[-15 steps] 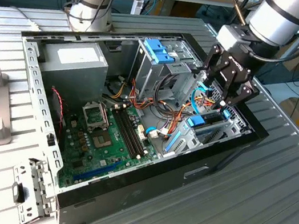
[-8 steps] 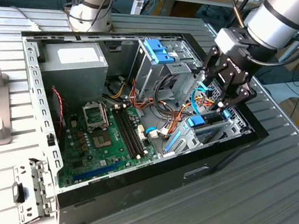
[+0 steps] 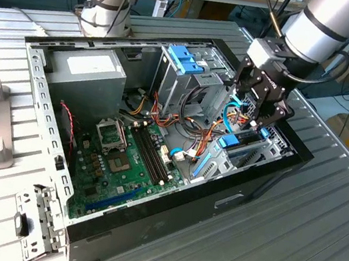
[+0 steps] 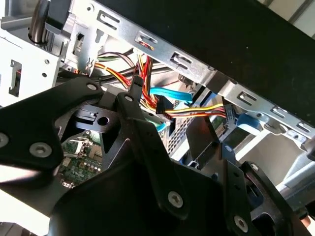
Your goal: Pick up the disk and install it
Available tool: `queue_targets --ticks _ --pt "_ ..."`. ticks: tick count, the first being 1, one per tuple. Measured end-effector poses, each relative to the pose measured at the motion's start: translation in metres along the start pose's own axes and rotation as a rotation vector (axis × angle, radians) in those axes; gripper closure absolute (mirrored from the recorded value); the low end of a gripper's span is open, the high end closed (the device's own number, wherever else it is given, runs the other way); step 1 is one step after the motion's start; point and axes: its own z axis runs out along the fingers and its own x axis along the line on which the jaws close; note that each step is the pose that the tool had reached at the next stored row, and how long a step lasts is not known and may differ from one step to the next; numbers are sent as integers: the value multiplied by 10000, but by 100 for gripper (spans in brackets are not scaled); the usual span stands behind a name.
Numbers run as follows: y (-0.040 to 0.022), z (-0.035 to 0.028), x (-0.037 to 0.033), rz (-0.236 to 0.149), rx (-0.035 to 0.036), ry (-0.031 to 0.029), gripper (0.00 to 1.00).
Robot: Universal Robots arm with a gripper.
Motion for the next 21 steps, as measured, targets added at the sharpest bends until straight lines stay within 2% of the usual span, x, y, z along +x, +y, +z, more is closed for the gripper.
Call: queue_targets --ticks 2,4,7,12,14,17,21 --pt "-2 25 1 -5 -3 -70 37" --pt "-4 47 1 -9 -5 -114 37" --pt "-8 95 4 -11 -6 -147 37" --pt "-12 105 4 -11 -6 -150 38" --pt "-14 104 4 -11 -6 -150 52" --pt "-17 104 4 -11 -6 -150 67" --pt "-19 104 3 -11 -6 -150 67"
